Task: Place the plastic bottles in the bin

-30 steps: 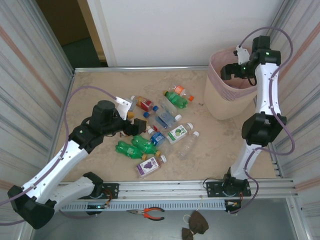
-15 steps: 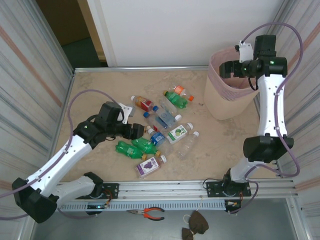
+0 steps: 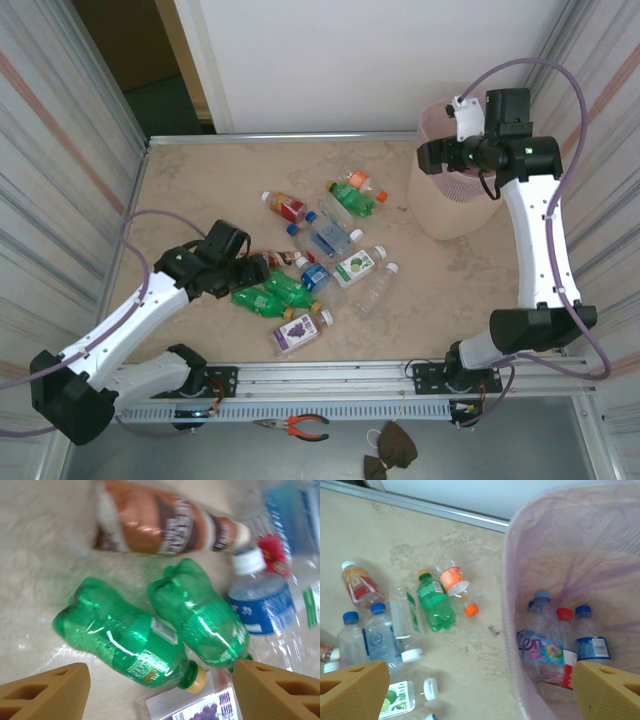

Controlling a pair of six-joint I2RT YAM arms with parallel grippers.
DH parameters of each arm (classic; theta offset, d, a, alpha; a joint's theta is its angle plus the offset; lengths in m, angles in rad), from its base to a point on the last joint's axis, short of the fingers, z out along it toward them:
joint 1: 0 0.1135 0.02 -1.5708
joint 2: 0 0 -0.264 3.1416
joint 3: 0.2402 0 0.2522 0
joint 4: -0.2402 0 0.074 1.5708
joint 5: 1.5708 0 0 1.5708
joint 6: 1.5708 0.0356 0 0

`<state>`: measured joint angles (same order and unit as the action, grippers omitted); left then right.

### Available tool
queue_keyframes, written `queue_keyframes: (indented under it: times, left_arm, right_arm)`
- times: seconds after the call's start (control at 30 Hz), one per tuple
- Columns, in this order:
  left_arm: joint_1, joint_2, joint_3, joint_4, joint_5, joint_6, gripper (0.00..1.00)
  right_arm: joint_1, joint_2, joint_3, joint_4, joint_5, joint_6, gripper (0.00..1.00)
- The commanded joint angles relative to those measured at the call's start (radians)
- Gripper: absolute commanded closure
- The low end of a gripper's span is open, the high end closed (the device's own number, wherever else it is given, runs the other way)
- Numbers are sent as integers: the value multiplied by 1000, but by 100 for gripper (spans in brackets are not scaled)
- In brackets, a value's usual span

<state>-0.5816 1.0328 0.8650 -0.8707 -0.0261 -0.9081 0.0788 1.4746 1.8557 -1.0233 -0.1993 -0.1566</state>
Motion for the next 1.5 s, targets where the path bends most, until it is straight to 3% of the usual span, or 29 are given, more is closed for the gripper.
queue_keyframes:
  times: [0.0,0.3,0.63,0.87,1.23,1.33,1.47]
  left_arm:
    - [14,-11,-42,-39,-71,-306,25]
    - [65,42,-145,50,3,-563,21]
    - [117,146,-236,235,96,-636,21]
    - [145,155,-331,332,114,-717,31]
    - [198,-34,-361,212,30,-743,43]
    - [233,-141,-343,141,-11,-698,44]
    - [276,-290,-293,113,-72,-532,46]
  right_arm:
    - [33,-50,-33,15,32,20,7]
    - [77,-96,-61,17,44,7,6]
    - [111,-90,-37,6,56,-17,6]
    - [147,-79,-19,-12,79,-34,6]
    - [185,-86,-3,-21,99,-39,6]
    - [193,-96,-11,-12,74,-24,6]
    - [200,-131,-72,29,-20,8,6]
